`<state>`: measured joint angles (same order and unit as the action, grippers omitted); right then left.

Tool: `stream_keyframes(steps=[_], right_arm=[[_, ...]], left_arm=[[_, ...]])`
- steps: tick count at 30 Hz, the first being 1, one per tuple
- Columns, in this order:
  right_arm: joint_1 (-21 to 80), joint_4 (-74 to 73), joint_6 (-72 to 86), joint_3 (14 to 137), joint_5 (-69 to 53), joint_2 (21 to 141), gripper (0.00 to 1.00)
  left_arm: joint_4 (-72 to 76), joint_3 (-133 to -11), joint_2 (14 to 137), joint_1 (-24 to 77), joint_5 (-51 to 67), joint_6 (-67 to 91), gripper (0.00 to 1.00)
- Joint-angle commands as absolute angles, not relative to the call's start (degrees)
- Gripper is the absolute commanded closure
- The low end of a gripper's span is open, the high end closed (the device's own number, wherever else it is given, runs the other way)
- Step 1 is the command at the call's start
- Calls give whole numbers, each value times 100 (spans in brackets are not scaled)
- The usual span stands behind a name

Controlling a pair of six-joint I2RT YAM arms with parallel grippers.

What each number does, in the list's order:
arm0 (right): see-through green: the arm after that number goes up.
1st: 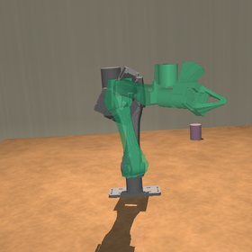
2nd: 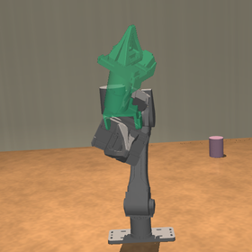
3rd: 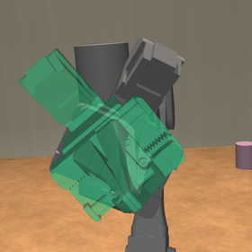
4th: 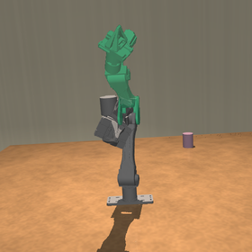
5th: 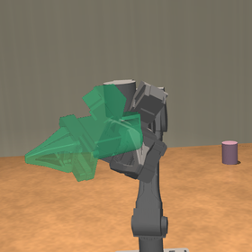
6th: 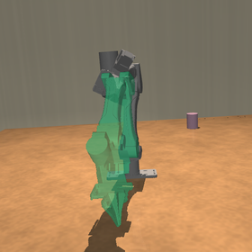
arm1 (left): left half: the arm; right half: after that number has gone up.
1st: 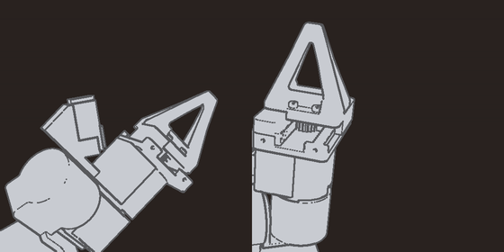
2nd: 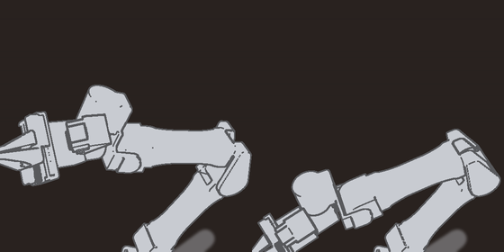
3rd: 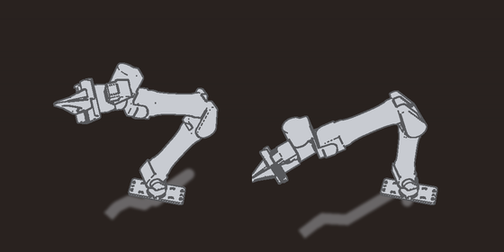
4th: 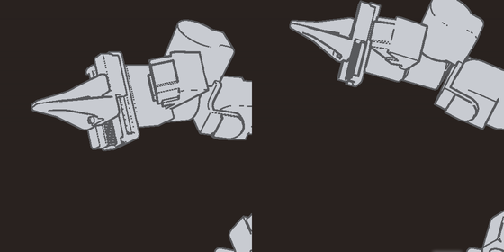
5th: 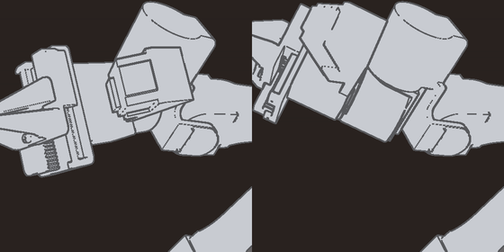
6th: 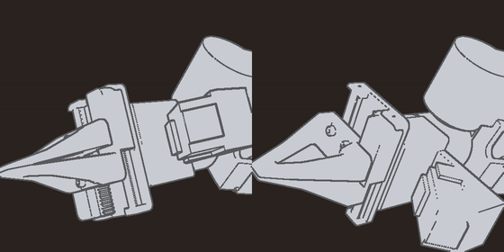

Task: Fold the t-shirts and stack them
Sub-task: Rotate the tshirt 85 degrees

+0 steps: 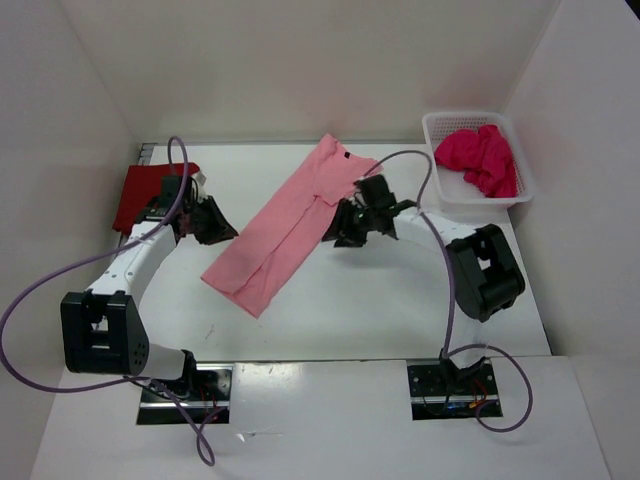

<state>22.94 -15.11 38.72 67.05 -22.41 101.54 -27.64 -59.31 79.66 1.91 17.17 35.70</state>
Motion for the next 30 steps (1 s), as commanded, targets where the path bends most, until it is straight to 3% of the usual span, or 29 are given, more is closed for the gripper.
stream_keyframes(steps=[1, 5, 9, 15, 20, 27, 28, 30], right_arm=[[3048, -564, 4472, 6258, -2585, 10264, 49], [3190, 429, 5360, 6161, -2847, 10845, 51], [3418, 361, 5511, 6774, -2444, 11390, 54], [3472, 97, 5563, 7216, -2224, 12040, 75], [3130, 63, 5327, 6540, -2443, 11691, 100], [2216, -1369, 4202, 5424, -2109, 10109, 99], [2058, -1475, 4010, 5188, -2109, 9986, 96], [1732, -1616, 3833, 5010, -2284, 9695, 70]], left_arm=[[-2804, -5968, 8016, -52, 1767, 3270, 74], [-2856, -5915, 8016, -105, 1767, 3147, 74], [-2856, -5810, 8016, -158, 1845, 3146, 70], [-2752, -5678, 8016, -158, 1960, 3094, 69], [-2751, -5546, 7963, 52, 1819, 2979, 67], [-2751, -5546, 8200, 903, 2021, 2996, 61], [-2751, -5546, 8279, 1018, 2021, 2997, 61], [-2751, -5546, 8419, 1369, 2074, 3049, 59]])
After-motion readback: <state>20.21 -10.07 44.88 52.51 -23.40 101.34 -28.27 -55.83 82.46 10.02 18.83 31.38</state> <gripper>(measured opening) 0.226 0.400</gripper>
